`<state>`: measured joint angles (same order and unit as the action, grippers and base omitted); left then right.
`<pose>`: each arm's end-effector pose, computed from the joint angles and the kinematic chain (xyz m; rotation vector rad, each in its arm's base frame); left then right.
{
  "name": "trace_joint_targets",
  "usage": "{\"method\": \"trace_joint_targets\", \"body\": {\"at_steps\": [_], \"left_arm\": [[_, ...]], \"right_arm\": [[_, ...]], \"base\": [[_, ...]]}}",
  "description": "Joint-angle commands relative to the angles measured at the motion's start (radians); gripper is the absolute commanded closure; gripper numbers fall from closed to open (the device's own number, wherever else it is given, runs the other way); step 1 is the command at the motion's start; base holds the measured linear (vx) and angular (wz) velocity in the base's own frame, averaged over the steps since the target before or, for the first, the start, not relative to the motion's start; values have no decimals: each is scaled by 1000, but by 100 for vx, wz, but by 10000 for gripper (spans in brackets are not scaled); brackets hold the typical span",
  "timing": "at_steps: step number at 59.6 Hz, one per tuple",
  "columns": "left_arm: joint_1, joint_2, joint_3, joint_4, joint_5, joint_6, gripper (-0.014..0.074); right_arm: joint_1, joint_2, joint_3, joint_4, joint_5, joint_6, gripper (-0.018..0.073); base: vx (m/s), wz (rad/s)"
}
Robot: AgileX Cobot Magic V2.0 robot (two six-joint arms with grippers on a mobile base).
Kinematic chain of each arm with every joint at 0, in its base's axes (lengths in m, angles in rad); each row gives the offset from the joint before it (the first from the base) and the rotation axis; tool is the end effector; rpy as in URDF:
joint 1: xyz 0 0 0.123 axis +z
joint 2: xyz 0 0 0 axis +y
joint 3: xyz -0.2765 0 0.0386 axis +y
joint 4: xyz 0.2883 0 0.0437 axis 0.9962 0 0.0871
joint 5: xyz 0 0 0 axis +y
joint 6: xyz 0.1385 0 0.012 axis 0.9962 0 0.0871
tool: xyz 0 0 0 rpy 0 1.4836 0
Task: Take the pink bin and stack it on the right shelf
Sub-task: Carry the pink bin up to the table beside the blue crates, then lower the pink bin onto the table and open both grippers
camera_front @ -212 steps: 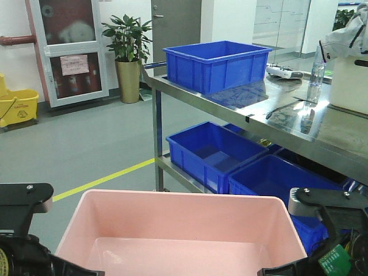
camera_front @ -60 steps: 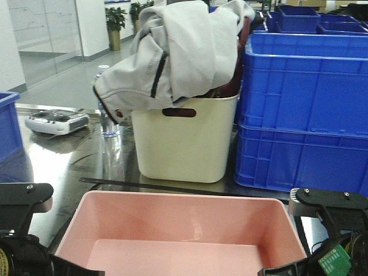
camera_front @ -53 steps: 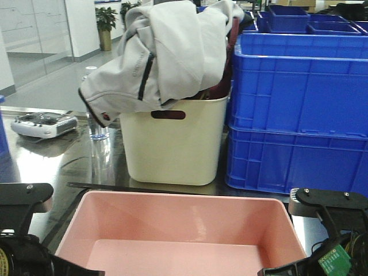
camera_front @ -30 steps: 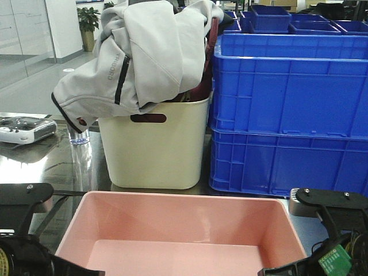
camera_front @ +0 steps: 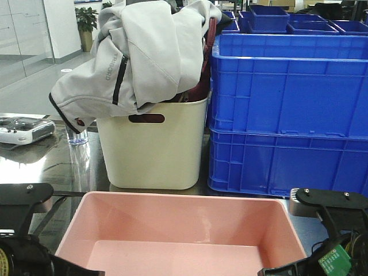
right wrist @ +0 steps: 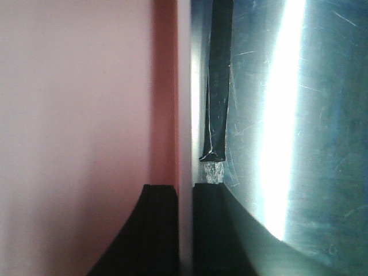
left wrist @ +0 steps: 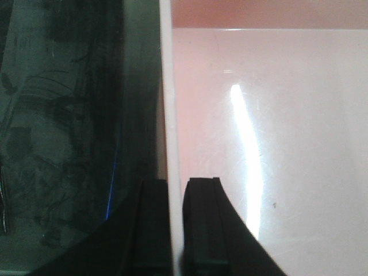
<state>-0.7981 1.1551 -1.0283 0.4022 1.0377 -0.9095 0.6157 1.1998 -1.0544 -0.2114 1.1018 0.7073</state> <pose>0.2299 -0.1687 0.2855 0.0091 2.5245 -0.1445 0.2460 0.1421 0.2714 0.0473 2.6894 0.1221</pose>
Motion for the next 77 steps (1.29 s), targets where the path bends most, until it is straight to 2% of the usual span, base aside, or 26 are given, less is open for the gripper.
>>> {"method": "trace_joint_targets", "body": {"at_steps": [1,15,22,28,33,40,45,49,57,63,75,76,77], "left_arm": [[1,-30,-26,78,5,-6,534],[1,-30,-27,83,-10,-6,534],[1,-29,-28,151,-56,8,534],[8,-18,-35,204,-77,50,534],[54,7,-55,252,-97,58,532],[149,64,-100,249,-121,131,519],[221,122,-132,211,-156,204,508],[274,170,-166,152,-176,283,492],[346,249,-215,-33,-181,450,438],[363,275,-220,-130,-179,555,357],[359,267,-234,-166,-178,586,171],[358,237,-253,-179,-155,613,131],[358,230,-255,-185,-145,621,123]], "right_arm": [[-8,-19,-28,-105,7,-3,565],[-8,-19,-30,-186,4,-22,565],[-8,-19,-30,-174,-89,-99,565],[-9,-2,-35,-176,-137,-102,562],[-9,45,-68,-182,-151,-97,559],[-9,145,-154,-184,-153,-97,539],[-13,223,-218,-183,-144,-94,518],[-23,293,-269,-177,-139,-85,497],[-50,393,-332,-143,-134,-78,428],[-49,426,-351,-129,-137,-82,331],[-47,401,-353,-83,-171,-154,105],[-47,361,-353,-71,-174,-186,52],[-47,352,-353,-68,-173,-189,44]], "base": [[0,0],[0,0],[0,0],[0,0],[0,0],[0,0],[0,0],[0,0],[0,0],[0,0],[0,0],[0,0],[0,0]]}}
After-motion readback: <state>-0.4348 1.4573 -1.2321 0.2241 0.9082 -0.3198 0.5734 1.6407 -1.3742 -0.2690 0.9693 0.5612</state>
